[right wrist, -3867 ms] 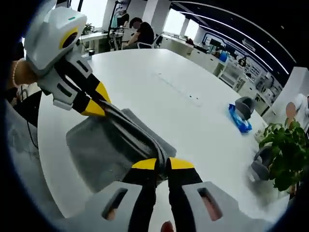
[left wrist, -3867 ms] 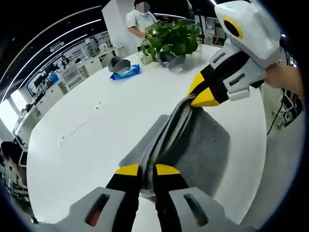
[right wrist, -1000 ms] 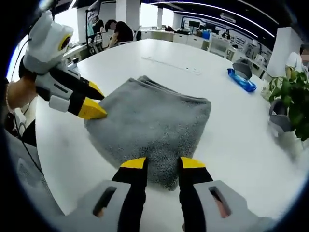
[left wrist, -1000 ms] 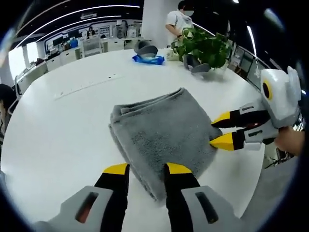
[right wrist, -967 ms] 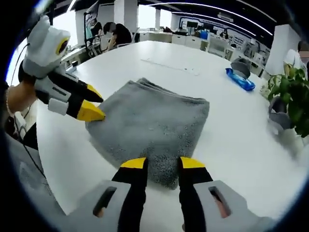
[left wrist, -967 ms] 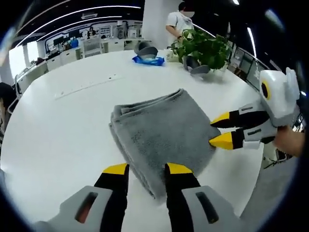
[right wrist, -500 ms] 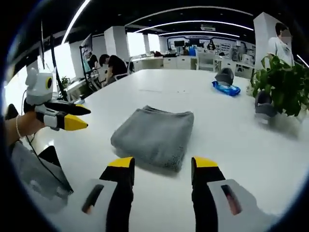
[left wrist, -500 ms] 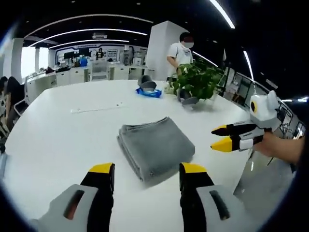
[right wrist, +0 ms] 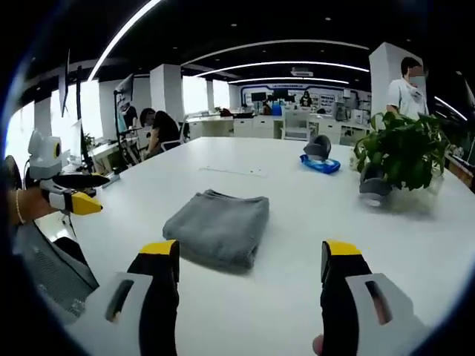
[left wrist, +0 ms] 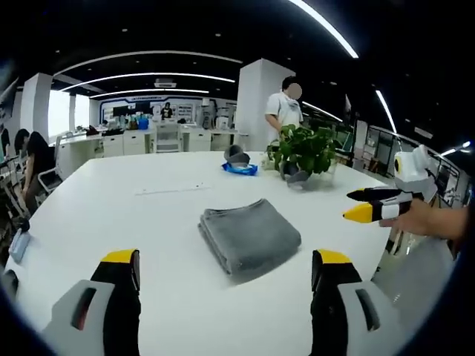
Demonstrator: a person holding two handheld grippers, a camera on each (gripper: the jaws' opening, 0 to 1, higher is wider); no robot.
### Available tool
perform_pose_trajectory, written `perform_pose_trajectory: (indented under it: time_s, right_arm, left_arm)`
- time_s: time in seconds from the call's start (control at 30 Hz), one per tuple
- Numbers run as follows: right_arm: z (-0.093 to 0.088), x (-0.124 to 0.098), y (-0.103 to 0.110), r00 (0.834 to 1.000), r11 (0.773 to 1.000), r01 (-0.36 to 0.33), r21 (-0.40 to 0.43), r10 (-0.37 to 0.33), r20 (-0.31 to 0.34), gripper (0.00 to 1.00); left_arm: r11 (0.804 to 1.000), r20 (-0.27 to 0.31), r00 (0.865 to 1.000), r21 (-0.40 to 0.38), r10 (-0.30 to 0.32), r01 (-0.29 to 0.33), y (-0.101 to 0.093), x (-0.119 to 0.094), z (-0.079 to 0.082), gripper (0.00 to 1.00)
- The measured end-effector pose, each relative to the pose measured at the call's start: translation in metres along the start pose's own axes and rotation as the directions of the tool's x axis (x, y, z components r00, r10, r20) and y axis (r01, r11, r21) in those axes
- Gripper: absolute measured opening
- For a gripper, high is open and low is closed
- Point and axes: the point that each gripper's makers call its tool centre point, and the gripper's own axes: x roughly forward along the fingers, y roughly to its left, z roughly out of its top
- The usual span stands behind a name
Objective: Fold the towel on the table until its edges align and the towel forms a compact rectangular stack.
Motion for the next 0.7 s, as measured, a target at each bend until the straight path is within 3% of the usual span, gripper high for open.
perform_pose_trajectory:
  time_s: [0.07,0.2,0.3,0.7]
  right_arm:
    - [0.0,0.001,0.0,1.0,1.0,0.005,0.001,-0.005,0.015,0.91]
    - [-0.005,0.004,0.001,1.0,1.0,0.009,-0.011,-0.008,0.017,0.96]
    - [-0.004,0.006,0.002,1.0,0.998,0.011,-0.059,-0.01,0.011,0.96]
    - [-0.01,0.007,0.009,1.0,0.997,-0.011,-0.07,0.01,-0.009,0.93]
  left_arm:
    - [1.0,0.021,1.0,0.01,0.012,-0.012,0.003,0.003,0.001,1.0]
    - [0.999,0.013,1.0,0.026,0.022,-0.023,0.007,0.011,-0.005,1.0]
    - [0.997,0.019,0.999,0.062,0.044,-0.045,0.013,0.01,-0.004,1.0]
    - [0.993,-0.001,0.999,0.112,0.049,-0.049,0.011,0.011,-0.009,0.99]
